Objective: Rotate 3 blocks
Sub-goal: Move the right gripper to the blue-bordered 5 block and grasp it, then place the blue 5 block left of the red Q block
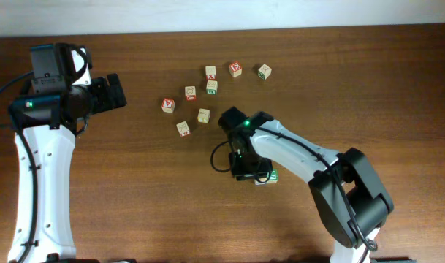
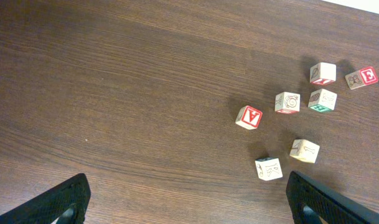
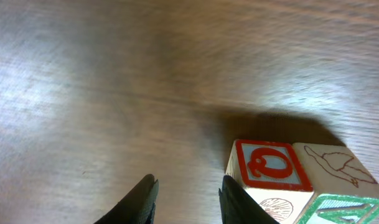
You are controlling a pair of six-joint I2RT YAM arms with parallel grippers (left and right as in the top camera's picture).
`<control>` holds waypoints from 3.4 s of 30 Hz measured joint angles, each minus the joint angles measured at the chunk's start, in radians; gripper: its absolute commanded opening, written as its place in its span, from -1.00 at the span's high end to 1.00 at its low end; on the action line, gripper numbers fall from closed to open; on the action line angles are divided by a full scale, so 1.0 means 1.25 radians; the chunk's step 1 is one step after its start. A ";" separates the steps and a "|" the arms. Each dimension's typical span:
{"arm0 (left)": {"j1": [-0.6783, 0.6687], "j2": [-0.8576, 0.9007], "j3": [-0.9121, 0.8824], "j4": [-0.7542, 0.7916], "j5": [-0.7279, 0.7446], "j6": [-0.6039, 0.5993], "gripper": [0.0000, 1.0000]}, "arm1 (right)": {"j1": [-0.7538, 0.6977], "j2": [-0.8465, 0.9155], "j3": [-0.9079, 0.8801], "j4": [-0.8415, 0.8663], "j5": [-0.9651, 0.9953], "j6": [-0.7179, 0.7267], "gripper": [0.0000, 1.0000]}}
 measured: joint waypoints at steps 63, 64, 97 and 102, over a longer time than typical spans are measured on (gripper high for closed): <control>0.000 0.000 0.000 0.000 0.000 0.000 -0.98 | -0.003 -0.003 0.447 -0.277 0.094 0.016 0.49; 0.000 0.000 0.000 -0.001 0.000 0.000 -0.98 | -0.002 0.001 0.403 -0.268 0.091 0.030 0.48; 0.000 0.000 0.000 0.000 0.000 0.000 -0.98 | 0.013 -0.070 0.128 -0.069 0.037 -0.021 0.65; 0.000 0.000 0.000 0.000 0.000 0.000 -0.98 | 0.108 -0.059 0.045 -0.016 0.021 -0.070 0.75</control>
